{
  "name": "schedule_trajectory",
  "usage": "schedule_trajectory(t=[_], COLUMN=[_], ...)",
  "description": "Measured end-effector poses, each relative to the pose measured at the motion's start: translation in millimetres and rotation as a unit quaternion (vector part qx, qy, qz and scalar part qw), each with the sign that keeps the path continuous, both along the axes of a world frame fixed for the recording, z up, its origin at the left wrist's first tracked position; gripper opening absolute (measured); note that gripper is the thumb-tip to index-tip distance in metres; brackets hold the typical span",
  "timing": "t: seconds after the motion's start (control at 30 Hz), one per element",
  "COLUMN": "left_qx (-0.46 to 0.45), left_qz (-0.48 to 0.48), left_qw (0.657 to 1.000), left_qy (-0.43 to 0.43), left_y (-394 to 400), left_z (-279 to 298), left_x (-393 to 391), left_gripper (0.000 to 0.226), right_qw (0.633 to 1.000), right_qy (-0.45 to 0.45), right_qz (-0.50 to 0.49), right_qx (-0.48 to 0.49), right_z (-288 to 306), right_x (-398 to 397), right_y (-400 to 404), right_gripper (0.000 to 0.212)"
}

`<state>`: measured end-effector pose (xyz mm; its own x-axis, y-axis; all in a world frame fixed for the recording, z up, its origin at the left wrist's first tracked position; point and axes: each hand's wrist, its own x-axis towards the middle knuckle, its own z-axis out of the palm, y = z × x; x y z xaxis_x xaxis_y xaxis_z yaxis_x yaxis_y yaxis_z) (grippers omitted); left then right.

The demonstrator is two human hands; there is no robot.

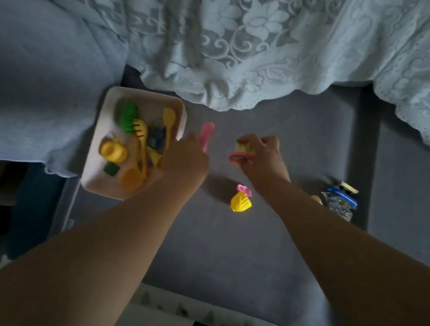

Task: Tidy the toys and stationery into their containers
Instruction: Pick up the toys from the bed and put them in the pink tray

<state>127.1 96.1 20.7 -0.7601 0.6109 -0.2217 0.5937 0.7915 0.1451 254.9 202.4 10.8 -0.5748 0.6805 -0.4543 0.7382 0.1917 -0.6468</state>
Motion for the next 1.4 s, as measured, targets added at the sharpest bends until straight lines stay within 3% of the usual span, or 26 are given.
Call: schedule_trajectory(t=[0.07,0.17,0.4,0.53,0.7,0.87,0.97,1.13,1.4], left_qx=[-0.032,-0.084,-0.093,-0.092,-0.072,-0.041,-0.022,-0.048,-0.048], left_qz=[0.026,0.057,0.089,0.055,-0.009,-0.101,-0.103,-0.136,-0.077], left_qw=[0.998,0.995,0.991,0.993,0.997,0.992,0.986,0.974,0.984], left_qy=[-0.051,0.001,-0.024,-0.040,-0.009,-0.057,-0.130,-0.176,-0.155], left_y=[-22.2,-60.1,-123.1,-122.0,-92.0,-59.2,-45.3,-24.4,-8.8], left_z=[8.3,15.7,11.7,3.7,0.9,-12.2,-26.2,-48.4,-59.9], left_x=[-28.6,-68.4,-106.1,-89.5,-44.2,19.8,56.4,102.1,122.7], left_gripper=[0.028,0.028,0.036,0.040,0.026,0.036,0.048,0.066,0.045], right_qw=[0.999,0.995,0.975,0.979,0.981,0.982,0.974,0.975,0.965], right_qy=[0.027,0.038,-0.015,-0.059,-0.128,-0.161,-0.198,-0.187,-0.207], right_qz=[0.028,0.081,0.219,0.192,0.147,0.083,0.052,0.042,0.103], right_qx=[-0.016,-0.036,-0.033,-0.011,0.019,0.045,0.094,0.111,0.123], right_z=[10.3,20.5,23.9,8.8,-2.4,-9.7,-16.0,-28.8,-46.2], right_x=[-32.1,-77.7,-113.7,-85.7,-27.1,40.3,71.4,121.7,150.1], right_y=[-20.3,-55.5,-100.8,-87.2,-51.8,-19.3,-6.0,4.6,7.7], right_gripper=[0.043,0.044,0.059,0.060,0.056,0.049,0.034,0.039,0.048])
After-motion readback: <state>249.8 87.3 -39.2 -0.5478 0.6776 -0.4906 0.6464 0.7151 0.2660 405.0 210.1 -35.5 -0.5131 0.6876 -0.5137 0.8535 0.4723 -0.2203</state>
